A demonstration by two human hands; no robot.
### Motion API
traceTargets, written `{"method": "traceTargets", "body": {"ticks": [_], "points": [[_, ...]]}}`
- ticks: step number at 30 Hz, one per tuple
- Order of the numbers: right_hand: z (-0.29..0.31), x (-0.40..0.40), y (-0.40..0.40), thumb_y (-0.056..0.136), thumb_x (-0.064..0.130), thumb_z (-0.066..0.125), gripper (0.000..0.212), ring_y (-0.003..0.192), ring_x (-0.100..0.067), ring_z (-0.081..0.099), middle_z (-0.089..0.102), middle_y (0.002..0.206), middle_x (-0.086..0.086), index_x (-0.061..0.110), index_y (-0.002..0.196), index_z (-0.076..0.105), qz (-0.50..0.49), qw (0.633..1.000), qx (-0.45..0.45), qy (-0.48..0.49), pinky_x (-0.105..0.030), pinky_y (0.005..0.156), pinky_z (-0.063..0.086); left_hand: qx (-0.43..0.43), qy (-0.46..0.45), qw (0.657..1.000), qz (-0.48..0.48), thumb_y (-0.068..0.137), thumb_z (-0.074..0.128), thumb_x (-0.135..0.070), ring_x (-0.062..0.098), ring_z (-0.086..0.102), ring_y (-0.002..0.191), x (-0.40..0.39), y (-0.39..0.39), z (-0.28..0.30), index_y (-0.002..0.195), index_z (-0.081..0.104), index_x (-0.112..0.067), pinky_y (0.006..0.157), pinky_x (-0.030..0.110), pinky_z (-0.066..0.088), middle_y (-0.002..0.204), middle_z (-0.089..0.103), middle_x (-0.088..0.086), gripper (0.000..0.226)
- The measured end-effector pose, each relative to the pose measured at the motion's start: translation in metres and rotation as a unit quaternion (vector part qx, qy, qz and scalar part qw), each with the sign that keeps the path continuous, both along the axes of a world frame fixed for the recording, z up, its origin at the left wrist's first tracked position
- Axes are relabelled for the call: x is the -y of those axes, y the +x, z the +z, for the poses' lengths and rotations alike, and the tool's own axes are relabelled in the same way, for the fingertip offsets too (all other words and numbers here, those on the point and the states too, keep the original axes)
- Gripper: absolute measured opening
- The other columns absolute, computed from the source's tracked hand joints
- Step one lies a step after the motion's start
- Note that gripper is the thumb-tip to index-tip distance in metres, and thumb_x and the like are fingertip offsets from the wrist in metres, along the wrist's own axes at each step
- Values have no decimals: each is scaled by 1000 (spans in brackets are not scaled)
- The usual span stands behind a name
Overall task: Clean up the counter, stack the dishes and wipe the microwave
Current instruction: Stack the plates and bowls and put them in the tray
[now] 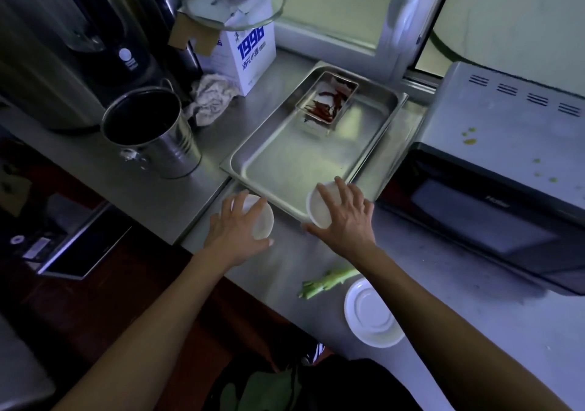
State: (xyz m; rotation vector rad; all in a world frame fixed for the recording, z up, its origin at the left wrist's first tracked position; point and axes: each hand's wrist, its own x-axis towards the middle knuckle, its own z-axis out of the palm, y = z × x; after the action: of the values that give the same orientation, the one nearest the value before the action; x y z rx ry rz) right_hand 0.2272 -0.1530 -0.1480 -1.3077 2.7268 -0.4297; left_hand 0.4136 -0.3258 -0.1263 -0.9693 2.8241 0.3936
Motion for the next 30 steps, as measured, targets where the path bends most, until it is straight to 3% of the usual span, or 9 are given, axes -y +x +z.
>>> {"method": "traceTargets", "body": {"ticks": [11,21,30], "points": [[-1,35,-40,70,87,48,93,143,-35,23,22,161,-5,39,149,30,-77,997,4,13,-56,104,32,-4,-17,993,-118,70,72,-63,30,17,142,69,-95,-16,150,25,-38,105,56,39,156,17,3,96],[-1,86,-61,70,91,41,96,144,-33,18,16,162,-2,42,150,24,-180,982,23,58,-57,108,30,15,33,981,-189,72,71,-62,32,6,146,159,-198,-47,149,15,-42,108,61,29,160,6,1,98],[-6,128,-66,67,97,28,99,145,-34,18,15,163,-3,44,151,20,-239,968,53,55,-57,109,30,33,46,963,-263,76,69,-61,36,3,149,185,-249,-72,153,12,-38,116,61,21,162,2,3,98]]}}
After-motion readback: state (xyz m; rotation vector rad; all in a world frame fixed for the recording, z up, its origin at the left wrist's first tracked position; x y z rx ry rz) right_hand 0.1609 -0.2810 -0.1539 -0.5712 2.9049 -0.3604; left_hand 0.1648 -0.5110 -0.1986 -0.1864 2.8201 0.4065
